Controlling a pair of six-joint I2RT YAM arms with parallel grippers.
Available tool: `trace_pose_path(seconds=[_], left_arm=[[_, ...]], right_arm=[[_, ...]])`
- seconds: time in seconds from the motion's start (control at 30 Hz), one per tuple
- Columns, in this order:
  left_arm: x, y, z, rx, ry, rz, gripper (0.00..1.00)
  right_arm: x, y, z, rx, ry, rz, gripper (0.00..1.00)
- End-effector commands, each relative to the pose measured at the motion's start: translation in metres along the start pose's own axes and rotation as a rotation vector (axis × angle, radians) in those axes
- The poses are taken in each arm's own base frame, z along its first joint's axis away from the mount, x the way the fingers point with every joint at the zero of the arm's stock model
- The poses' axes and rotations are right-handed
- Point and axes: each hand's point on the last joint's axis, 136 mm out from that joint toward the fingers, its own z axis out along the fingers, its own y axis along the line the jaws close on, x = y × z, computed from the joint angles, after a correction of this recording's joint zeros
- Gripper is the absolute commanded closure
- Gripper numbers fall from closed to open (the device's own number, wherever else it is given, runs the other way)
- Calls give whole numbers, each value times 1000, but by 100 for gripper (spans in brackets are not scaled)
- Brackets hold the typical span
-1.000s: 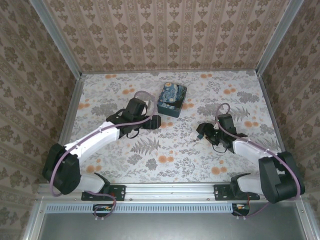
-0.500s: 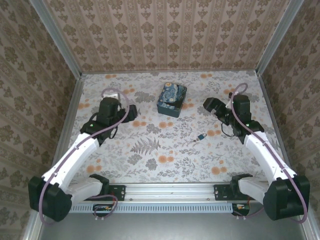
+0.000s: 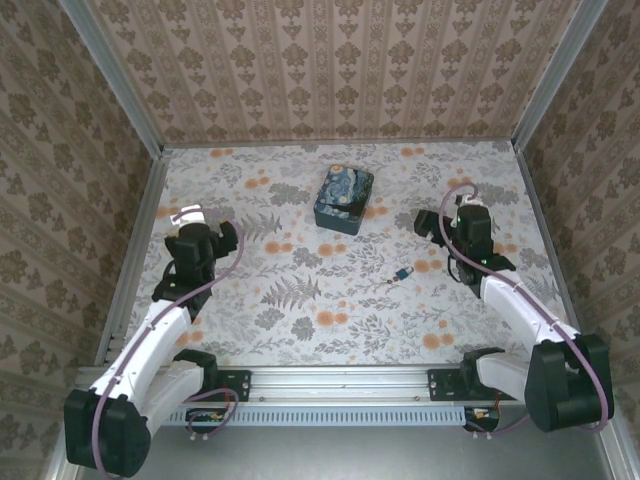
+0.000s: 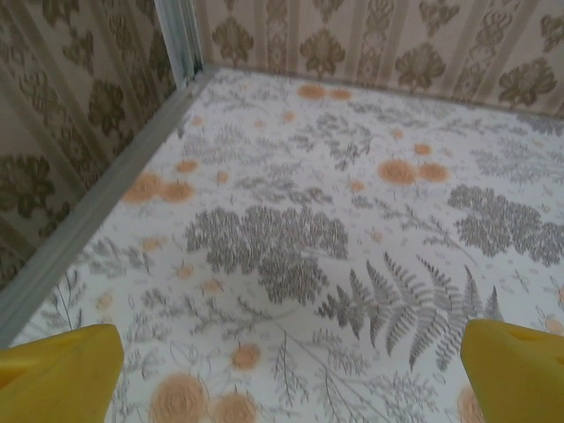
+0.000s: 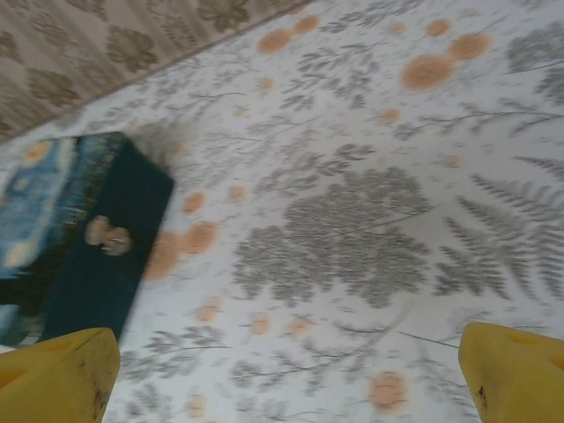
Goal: Unlock the padlock with the key
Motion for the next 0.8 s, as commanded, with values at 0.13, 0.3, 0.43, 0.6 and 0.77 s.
trace_pose_path(seconds=[0.13,0.3,0.43,0.6,0.77], left_arm=[[-18,14,17,-21,-99,88,0],[-1,16,35,6,-82,124,0],[14,12,53,17,-66,155,0],[34,15,76,14,-78,191,0],[54,11,98,65,-83,199,0]], right_arm=[[-30,-34,-2,168,-236,-185,0],[-35,-37,10,174,-273,-240,0],[-26,-44,24,153,-280,-244,1],[0,-41,38,54,-304,-266,1],[16,-31,56,-17,-237,-311,1]])
